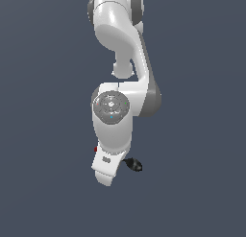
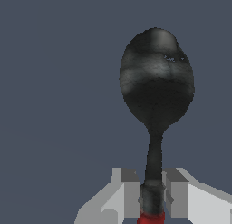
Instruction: Pick up the object and move it to a goal position.
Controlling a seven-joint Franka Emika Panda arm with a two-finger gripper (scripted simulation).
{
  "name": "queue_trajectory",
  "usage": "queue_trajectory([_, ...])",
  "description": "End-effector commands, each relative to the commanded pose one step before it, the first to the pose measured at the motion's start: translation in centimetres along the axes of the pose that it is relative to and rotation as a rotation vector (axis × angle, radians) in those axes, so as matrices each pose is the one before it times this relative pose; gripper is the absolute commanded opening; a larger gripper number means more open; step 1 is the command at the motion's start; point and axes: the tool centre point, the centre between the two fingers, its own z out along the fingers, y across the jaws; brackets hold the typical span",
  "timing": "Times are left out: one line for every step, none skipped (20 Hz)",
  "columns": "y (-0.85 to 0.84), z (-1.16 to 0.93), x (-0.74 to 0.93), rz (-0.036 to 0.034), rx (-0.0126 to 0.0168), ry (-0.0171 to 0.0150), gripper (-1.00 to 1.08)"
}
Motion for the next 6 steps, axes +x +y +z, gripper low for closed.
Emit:
queue_trajectory([0.297, -0.225, 0.08, 0.00004, -0.00021, -0.00001, -1.0])
queue_trajectory([0.07, -0.047, 0.019, 0.0, 0.0, 0.0, -1.0])
queue_trajectory([0.054, -0.036, 0.015, 0.0, 0.0, 0.0, -1.0])
queue_trajectory([0.038, -0.026, 0.011, 0.0, 0.0, 0.0, -1.0])
queue_trajectory([0.023, -0.015, 0.006, 0.0, 0.0, 0.0, -1.0])
queue_trajectory([0.008, -0.005, 0.002, 0.0, 0.0, 0.0, -1.0])
